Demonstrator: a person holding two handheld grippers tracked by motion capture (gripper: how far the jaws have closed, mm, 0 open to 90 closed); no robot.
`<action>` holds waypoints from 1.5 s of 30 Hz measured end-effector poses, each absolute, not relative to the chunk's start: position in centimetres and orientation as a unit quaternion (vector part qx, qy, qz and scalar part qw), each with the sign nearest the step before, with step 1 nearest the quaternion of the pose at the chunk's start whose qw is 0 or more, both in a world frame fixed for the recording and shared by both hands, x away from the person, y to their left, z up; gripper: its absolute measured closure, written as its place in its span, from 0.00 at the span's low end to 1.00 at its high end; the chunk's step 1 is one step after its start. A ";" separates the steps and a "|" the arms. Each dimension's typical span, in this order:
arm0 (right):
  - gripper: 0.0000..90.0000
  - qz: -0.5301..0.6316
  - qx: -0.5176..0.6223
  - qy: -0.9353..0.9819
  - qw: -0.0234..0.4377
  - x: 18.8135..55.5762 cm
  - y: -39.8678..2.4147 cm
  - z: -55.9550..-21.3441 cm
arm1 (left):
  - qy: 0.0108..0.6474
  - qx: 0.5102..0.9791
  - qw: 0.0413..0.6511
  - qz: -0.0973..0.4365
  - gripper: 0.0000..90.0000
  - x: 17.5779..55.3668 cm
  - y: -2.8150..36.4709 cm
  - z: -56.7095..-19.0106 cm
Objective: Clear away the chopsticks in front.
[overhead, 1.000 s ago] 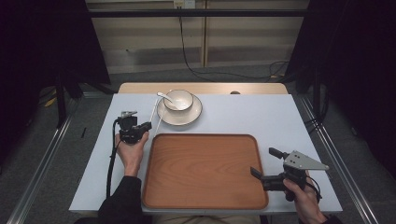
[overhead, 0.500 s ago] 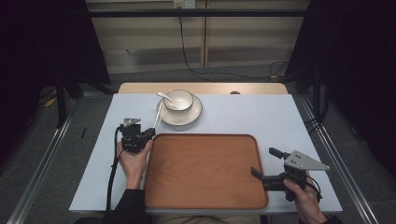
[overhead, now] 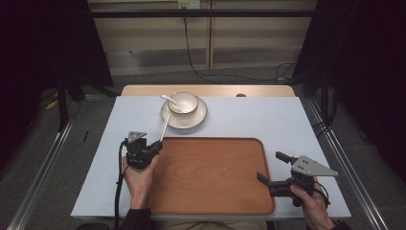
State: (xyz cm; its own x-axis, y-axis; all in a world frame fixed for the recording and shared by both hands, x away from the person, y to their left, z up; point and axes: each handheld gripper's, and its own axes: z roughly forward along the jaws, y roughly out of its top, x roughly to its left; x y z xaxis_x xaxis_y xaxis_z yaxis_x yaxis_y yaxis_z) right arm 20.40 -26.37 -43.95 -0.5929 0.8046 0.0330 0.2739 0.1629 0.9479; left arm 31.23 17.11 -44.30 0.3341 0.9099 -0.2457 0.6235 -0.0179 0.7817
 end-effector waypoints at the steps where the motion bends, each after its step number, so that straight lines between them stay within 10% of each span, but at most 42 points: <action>1: 0.03 0.528 0.375 0.720 0.252 20.4 -26.4 -44.0 | 0.553 0.694 0.431 0.166 0.95 31.2 17.1 -44.3; 45: 0.03 0.525 0.379 0.720 0.248 20.5 -26.3 -44.0 | 0.595 0.701 0.370 0.133 0.95 27.4 15.4 -47.3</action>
